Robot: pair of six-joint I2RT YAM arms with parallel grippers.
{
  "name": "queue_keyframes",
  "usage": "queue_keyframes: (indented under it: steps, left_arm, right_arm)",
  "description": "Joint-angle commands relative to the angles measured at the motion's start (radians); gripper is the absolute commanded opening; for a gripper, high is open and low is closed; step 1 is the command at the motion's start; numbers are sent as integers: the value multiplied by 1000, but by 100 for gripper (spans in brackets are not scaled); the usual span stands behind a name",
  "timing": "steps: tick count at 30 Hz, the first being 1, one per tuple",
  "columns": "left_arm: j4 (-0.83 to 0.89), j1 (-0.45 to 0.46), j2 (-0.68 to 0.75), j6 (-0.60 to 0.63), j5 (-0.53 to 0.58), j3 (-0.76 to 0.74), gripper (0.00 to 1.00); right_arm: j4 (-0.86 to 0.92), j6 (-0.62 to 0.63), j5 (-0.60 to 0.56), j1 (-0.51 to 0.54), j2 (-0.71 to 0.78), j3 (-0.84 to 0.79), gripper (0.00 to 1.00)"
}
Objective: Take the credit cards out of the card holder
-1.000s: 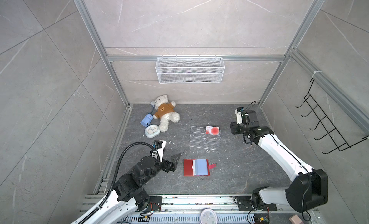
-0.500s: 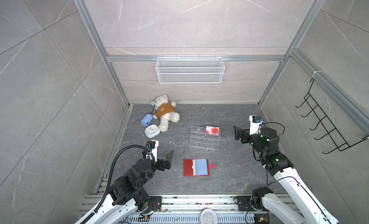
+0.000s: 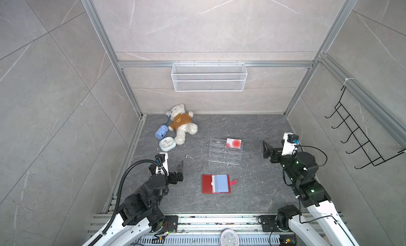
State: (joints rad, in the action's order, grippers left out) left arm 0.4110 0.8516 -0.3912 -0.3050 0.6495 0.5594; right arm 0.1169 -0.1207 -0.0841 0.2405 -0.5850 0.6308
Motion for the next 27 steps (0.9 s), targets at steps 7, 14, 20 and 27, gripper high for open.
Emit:
queue_keyframes:
  steps: [7, 14, 20, 27]
  left_arm:
    - [-246, -114, -166, 117, 112, -45, 100]
    - [-454, -289, -272, 159, 36, -120, 100]
    - [-621, -407, -376, 239, 15, -166, 100]
    - [-804, -542, -465, 305, -70, -234, 99]
  right_arm:
    - [18, -66, -68, -3, -80, -65, 100]
    - [-156, -13, -82, -3, -46, -206, 100]
    - [-350, 47, -106, -3, -13, -344, 100]
    - [-464, 61, -138, -1, -102, -400, 100]
